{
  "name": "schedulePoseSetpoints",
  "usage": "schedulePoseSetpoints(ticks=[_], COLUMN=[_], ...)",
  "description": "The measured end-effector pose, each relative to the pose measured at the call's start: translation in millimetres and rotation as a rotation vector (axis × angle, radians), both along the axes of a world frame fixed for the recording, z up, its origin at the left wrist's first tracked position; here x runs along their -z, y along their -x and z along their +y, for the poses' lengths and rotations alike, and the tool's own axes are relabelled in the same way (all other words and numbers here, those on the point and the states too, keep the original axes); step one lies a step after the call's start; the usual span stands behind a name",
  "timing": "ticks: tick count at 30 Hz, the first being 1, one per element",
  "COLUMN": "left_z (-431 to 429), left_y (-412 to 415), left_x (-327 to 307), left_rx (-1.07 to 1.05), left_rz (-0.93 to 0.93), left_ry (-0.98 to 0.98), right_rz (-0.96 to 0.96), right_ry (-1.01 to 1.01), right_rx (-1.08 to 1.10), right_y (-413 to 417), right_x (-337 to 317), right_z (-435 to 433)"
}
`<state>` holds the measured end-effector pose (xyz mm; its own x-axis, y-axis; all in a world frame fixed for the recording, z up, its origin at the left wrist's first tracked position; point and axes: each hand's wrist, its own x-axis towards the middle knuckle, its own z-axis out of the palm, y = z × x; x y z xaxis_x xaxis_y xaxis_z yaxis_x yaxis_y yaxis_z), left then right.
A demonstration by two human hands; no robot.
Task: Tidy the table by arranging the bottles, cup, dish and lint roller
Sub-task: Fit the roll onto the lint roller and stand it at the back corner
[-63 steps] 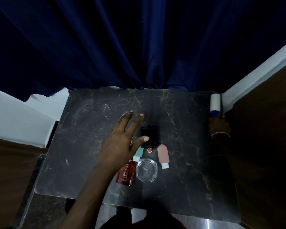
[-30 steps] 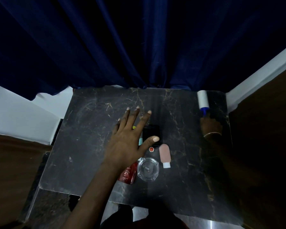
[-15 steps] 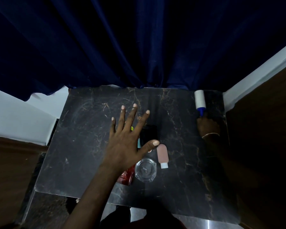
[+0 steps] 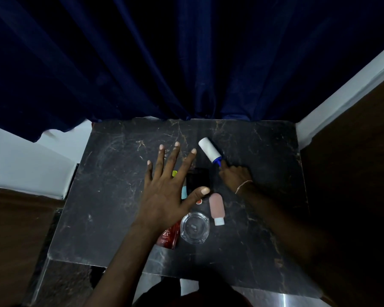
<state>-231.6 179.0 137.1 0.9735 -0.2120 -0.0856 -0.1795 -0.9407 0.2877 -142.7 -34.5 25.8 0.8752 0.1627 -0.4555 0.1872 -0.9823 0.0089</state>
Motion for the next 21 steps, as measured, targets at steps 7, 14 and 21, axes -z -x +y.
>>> schedulePoseSetpoints(ticks=[7, 14, 21], left_z=[7, 24, 52], left_y=[7, 9, 4], left_x=[1, 11, 30], left_rx=[0.012, 0.022, 0.036], left_rz=[0.042, 0.06, 0.052], left_ry=[0.012, 0.043, 0.117], right_rz=[-0.038, -0.133, -0.144], right_ry=[-0.055, -0.116, -0.134], right_rx=[0.234, 0.573, 0.6], right_y=[-18, -31, -36], right_x=[3, 19, 30], right_z=[-17, -66, -73])
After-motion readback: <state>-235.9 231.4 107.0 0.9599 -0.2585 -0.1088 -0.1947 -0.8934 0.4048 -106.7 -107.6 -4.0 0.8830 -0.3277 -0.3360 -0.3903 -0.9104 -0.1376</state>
